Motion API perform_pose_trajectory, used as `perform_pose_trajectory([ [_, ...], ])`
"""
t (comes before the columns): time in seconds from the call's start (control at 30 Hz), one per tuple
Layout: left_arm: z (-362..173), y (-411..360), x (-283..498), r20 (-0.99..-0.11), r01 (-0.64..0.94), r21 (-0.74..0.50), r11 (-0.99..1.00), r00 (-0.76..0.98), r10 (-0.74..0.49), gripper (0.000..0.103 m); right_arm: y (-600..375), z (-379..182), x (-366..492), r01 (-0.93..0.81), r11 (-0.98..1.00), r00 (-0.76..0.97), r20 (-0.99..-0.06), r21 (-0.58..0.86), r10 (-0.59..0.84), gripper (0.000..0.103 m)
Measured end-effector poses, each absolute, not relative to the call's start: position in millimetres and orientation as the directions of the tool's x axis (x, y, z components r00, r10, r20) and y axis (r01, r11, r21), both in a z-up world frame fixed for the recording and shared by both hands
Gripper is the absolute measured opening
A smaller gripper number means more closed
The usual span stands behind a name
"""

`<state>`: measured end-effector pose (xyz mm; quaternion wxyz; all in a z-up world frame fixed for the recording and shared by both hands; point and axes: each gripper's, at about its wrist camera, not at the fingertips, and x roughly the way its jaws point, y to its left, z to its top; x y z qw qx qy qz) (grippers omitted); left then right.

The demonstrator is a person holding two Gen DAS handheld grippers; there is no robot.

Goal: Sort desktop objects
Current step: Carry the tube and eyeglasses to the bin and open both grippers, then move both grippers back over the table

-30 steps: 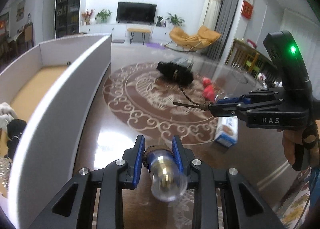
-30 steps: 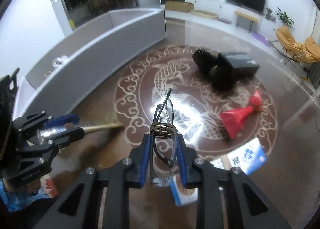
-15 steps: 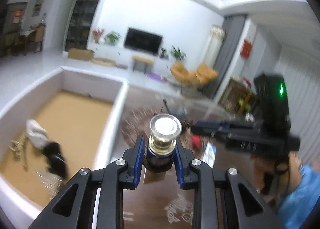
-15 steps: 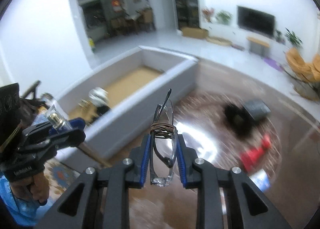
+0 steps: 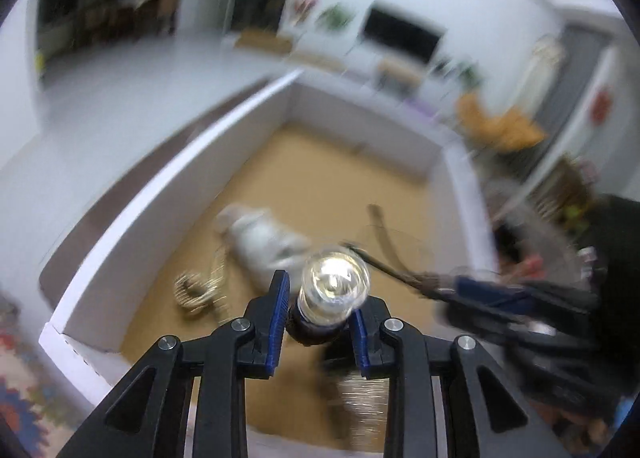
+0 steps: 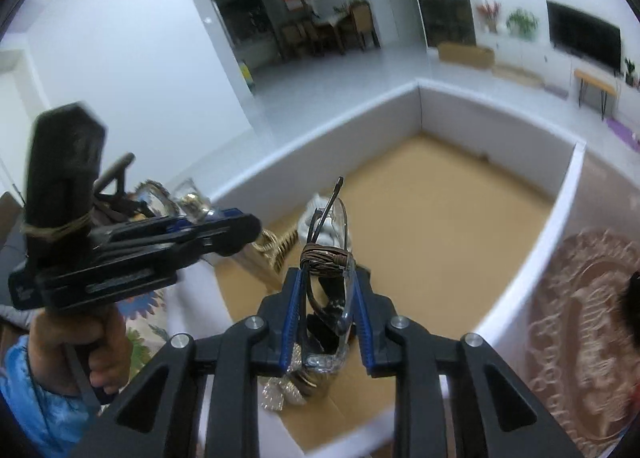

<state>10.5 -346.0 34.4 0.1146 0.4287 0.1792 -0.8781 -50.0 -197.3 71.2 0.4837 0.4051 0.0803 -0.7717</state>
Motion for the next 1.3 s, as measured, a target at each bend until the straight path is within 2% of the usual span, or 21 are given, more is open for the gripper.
perform_pose_trajectory([
  [0.03,24.6,-350.8,4.9,-0.816,0.377,-0.196,-0.905,-0.575,-0.063,0.040,-199.7,64.1,-51.4,0.804,-0.530,-0.205,-0.709,0.271,-0.674,0.030],
  [0.07,16.9,-356.2,2.5,-0.827,0.392,-0.189,-0.900,-0.558,-0.069,0.046,-199.4,57.4,-54.5,0.787,-0.546,-0.205,-0.713,0.288,-0.671,0.037],
  [0.13,10.0,-358.3,2.3,-0.826,0.418,-0.187,-0.889,-0.556,-0.088,0.063,-188.9,55.7,-58.8,0.763,-0.543,-0.188,-0.683,0.350,-0.705,0.046],
  [0.17,10.8,-357.0,5.2,-0.817,0.424,-0.185,-0.887,-0.568,-0.101,0.067,-179.8,58.6,-59.1,0.757,-0.543,-0.197,-0.666,0.363,-0.720,0.059],
  [0.2,15.2,-353.1,8.1,-0.797,0.433,-0.174,-0.885,-0.590,-0.132,0.075,-168.9,62.1,-58.6,0.756,-0.546,-0.215,-0.651,0.361,-0.728,0.071],
  [0.23,19.2,-349.5,11.6,-0.780,0.445,-0.156,-0.882,-0.603,-0.166,0.085,-157.6,65.9,-58.2,0.759,-0.545,-0.235,-0.630,0.357,-0.740,0.074],
  [0.3,25.9,-341.7,18.7,-0.745,0.479,-0.113,-0.870,-0.620,-0.245,0.089,-129.7,73.0,-52.7,0.758,-0.554,-0.282,-0.592,0.346,-0.755,0.083],
  [0.4,39.5,-329.0,30.0,-0.681,0.505,-0.076,-0.860,-0.656,-0.325,0.089,-74.3,77.6,-36.5,0.729,-0.618,-0.392,-0.559,0.296,-0.730,0.095],
  [0.53,65.3,-287.1,41.9,-0.599,0.422,-0.128,-0.898,-0.755,-0.269,0.090,36.2,62.2,-16.0,0.579,-0.794,-0.593,-0.573,0.185,-0.566,0.097],
  [0.63,82.0,-236.3,42.4,-0.557,0.278,-0.168,-0.946,-0.818,-0.142,0.090,115.0,42.4,-9.3,0.372,-0.926,-0.699,-0.636,0.067,-0.327,0.097],
  [0.67,87.5,-217.3,40.6,-0.548,0.225,-0.172,-0.959,-0.831,-0.097,0.090,143.6,34.3,-8.9,0.285,-0.958,-0.711,-0.665,0.021,-0.227,0.097],
  [0.73,94.9,-166.1,37.3,-0.532,0.094,-0.170,-0.981,-0.846,0.011,0.095,196.3,24.6,-10.0,0.163,-0.987,-0.706,-0.699,-0.004,-0.114,0.097],
  [0.8,97.0,-124.7,37.9,-0.526,-0.006,-0.187,-0.982,-0.844,0.106,0.103,234.9,15.1,-10.5,0.071,-0.997,-0.696,-0.717,-0.014,-0.040,0.097],
  [0.87,87.5,-89.5,33.1,-0.533,-0.102,-0.228,-0.968,-0.819,0.212,0.103,271.7,4.6,-17.5,-0.001,-1.000,-0.667,-0.745,-0.029,0.022,0.097],
  [0.9,74.5,-65.6,26.5,-0.565,-0.153,-0.239,-0.959,-0.781,0.265,0.103,284.2,-2.0,-25.7,-0.025,-0.999,-0.639,-0.768,-0.041,0.047,0.097],
  [1.0,35.8,-18.1,-2.7,-0.650,-0.184,-0.181,-0.966,-0.715,0.258,0.103,297.9,-17.5,-47.6,-0.035,-0.998,-0.580,-0.812,-0.058,0.068,0.097],
  [1.1,-4.9,7.1,-35.1,-0.718,-0.175,-0.058,-0.983,-0.677,0.163,0.103,303.9,-27.0,-63.7,-0.042,-0.997,-0.572,-0.817,-0.058,0.072,0.103],
  [1.3,-45.8,1.4,-83.5,-0.778,-0.146,0.010,-0.989,-0.623,0.084,0.103,307.8,-33.3,-74.9,-0.041,-0.999,-0.582,-0.812,-0.015,0.037,0.103],
])
